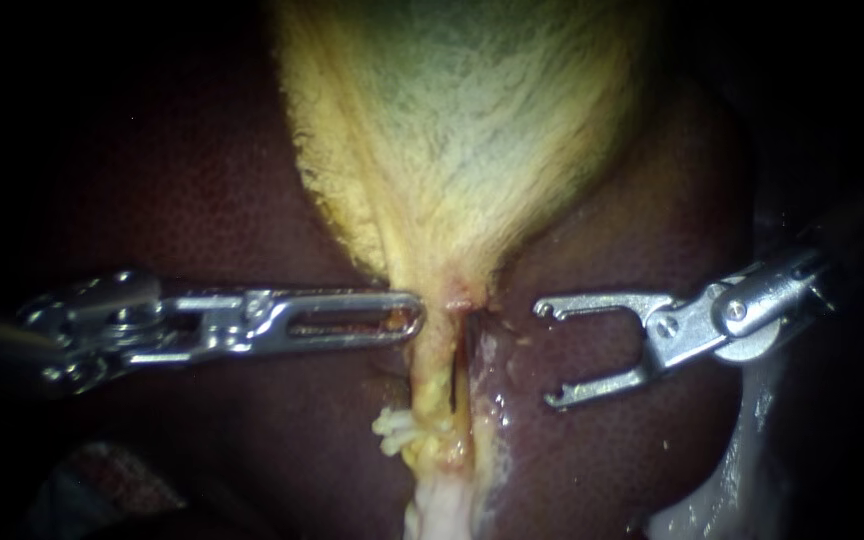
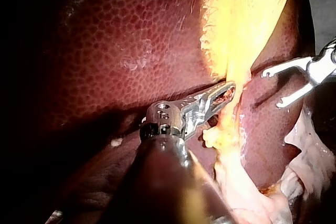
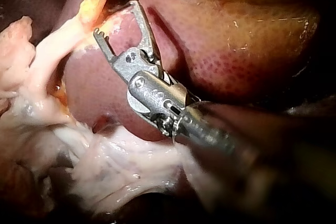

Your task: Going back second clip left tube

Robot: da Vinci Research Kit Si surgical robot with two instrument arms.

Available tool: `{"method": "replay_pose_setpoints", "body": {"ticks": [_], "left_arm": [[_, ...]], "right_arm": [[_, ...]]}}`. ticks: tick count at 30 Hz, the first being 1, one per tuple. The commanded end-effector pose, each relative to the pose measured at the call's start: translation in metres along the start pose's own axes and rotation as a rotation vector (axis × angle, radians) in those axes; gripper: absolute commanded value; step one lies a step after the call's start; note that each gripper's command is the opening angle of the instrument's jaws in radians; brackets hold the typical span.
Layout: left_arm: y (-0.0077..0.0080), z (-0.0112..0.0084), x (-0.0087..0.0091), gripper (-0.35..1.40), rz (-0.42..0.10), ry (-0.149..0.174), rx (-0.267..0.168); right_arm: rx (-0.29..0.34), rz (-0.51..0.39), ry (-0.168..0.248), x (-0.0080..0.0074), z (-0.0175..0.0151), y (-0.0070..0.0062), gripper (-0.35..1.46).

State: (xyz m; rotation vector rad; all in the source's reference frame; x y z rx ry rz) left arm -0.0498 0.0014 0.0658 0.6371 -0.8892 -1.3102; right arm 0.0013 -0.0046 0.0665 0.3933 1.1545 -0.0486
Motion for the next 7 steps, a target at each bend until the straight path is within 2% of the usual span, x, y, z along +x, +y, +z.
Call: {"method": "replay_pose_setpoints", "body": {"ticks": [1,7], "left_arm": [[0.0000,0.0000,0.0000,-0.35,0.000,0.000,0.001],[0.0000,0.0000,0.0000,-0.35,0.000,0.000,0.001]], "right_arm": [[0.000,0.000,0.000,0.0000,0.0000,0.0000,0.60],[0.000,0.000,0.000,0.0001,0.0000,-0.0001,0.60]]}}
